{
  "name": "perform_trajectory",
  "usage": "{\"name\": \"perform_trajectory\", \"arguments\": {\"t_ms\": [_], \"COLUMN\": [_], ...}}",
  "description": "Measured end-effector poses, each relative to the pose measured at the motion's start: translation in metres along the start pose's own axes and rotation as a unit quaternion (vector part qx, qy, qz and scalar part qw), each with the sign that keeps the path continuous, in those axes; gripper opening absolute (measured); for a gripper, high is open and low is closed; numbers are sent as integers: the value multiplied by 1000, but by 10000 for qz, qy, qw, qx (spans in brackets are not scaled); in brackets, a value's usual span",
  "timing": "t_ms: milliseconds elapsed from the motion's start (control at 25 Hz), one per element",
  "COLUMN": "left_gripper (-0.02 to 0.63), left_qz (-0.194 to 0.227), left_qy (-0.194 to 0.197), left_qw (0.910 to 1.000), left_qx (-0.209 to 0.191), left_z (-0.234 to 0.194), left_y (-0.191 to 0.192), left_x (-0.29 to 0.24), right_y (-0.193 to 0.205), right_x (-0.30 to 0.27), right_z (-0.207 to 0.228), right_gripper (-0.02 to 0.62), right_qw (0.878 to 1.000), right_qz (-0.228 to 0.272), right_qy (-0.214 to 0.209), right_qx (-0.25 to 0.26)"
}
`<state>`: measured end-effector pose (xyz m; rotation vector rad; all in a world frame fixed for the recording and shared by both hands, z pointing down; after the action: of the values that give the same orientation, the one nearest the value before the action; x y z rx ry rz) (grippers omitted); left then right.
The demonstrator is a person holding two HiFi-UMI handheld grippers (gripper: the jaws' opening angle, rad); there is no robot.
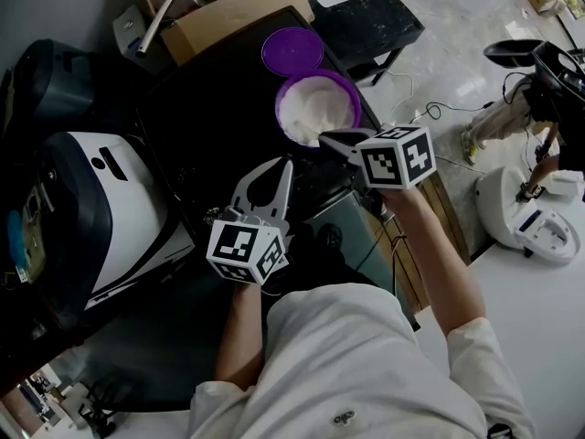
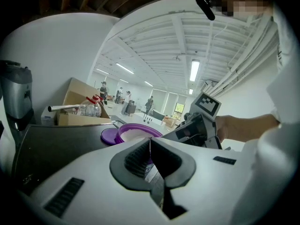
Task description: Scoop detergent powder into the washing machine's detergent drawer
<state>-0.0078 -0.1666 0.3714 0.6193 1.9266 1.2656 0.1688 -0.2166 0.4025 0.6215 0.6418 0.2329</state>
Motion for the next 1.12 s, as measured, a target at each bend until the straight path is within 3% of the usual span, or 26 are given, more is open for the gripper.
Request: {"name": "perform_trajectory", "arguments": {"t_ms": [480,880,1120], "left_gripper": [20,20,20], "left_qz": [42,92,123], "left_qy": [-47,-117,-196], "left_qw": [10000,9998,9995], "left_qx": [-53,-139,-217], "left_z": [1,7,13], "left_y": [-3,-6,-9], "left_x": [5,12,21], "right_y": [-3,-2,3], "right_x": [12,28,32], "right_z": [11,19,22], "right_gripper": [12,12,12], "right_qw": [9910,9655,9437], "right_qz": [750,1540,1949], "right_qy": [-327,-711,-1001], "right_qx": [-1055,-1974,-2478]}}
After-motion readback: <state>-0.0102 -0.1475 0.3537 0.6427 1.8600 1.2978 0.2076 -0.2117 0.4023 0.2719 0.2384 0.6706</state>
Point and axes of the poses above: the fingertips, and each gripper's own axes: x backward along the fingers, z to its right, y out of its underside, the point moved 8 cm from there along x, backward along the fingers, and after that the axes turned 6 degrees about -y, right-handed, at the moved point
